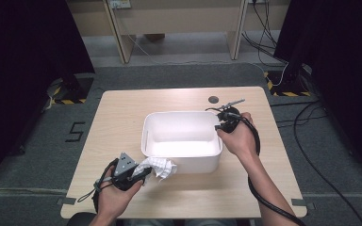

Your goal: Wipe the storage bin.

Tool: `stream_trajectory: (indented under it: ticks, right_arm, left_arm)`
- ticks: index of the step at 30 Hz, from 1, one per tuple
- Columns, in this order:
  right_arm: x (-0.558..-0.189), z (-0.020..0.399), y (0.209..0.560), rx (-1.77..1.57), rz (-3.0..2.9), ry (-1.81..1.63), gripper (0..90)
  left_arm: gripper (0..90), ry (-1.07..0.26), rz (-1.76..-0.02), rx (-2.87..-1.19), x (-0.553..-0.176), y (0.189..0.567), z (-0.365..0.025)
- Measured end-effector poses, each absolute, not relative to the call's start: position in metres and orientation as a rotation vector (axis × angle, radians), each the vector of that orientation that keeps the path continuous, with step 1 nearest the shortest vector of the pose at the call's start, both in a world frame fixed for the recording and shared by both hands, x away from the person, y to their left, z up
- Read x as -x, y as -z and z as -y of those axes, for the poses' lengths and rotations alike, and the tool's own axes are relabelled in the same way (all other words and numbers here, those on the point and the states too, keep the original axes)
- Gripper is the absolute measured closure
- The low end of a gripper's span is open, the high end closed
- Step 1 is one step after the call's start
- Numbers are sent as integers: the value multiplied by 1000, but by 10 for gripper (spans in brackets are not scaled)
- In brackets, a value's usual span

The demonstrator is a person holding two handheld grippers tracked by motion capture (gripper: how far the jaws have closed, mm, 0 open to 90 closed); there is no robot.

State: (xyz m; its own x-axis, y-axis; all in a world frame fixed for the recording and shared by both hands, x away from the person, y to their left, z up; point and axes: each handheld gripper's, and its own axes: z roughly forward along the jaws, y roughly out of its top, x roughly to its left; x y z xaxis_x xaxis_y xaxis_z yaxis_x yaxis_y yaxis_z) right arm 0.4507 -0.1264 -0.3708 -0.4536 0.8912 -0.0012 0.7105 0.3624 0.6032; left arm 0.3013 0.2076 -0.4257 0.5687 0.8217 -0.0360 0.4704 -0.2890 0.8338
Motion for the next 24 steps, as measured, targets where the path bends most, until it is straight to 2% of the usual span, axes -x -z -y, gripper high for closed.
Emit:
stream_trajectory:
  ticks: [24]
  right_arm:
    - [-450,126,371,-1417,-2298,-770,771]
  left_arm:
    - [714,-497,-1076,-1980,-305,443,-212]
